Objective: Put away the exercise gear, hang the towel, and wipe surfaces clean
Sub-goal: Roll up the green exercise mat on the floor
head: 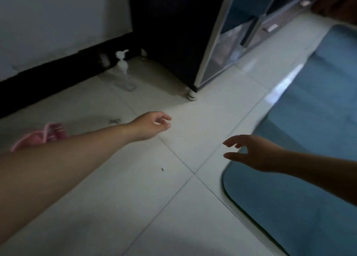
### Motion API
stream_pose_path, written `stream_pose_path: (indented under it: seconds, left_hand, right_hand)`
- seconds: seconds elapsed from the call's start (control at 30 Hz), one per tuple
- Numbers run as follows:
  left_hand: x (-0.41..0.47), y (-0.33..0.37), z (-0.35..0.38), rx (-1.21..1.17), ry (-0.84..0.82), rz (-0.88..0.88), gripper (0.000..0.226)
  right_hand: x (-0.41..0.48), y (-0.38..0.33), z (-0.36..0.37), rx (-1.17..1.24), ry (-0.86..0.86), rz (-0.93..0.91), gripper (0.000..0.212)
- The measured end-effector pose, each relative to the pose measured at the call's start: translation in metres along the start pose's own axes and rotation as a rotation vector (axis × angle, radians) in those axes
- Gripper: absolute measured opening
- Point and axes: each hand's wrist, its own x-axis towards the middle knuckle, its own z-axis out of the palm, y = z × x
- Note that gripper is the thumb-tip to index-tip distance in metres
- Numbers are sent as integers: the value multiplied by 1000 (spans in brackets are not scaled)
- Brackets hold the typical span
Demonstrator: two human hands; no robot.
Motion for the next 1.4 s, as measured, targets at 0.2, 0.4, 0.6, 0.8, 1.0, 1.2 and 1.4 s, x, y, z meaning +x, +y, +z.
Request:
stream_pose_path:
  seconds: [0.2, 0.4, 0.6, 0.8, 1.0, 1.2, 1.4]
  left_hand:
    - [28, 101, 85, 404, -388, 136, 35]
    - [50, 162, 188, 577, -455, 223, 40]
    - [63, 171, 257, 700, -525, 103, 43]
    - [98, 172, 305, 789, -475, 52, 44]
    - [134, 163, 331, 783, -347, 62, 44]
    - [156, 179, 363, 898, -414, 536, 38]
    - [124, 224, 465, 962, -565, 760, 54]
  right_hand:
    - [-60, 93, -15, -133, -69, 88, 62]
    - [-67, 192, 32, 2, 158, 162, 70]
    - [-57, 278, 125, 2, 151, 394, 69]
    - [-50, 305, 166, 42, 216, 409, 66]
    - [-46, 308, 171, 33, 212, 398, 66]
    - [-68, 335, 148, 26, 101, 269, 75]
    - [-187, 385, 136, 134, 39, 529, 61]
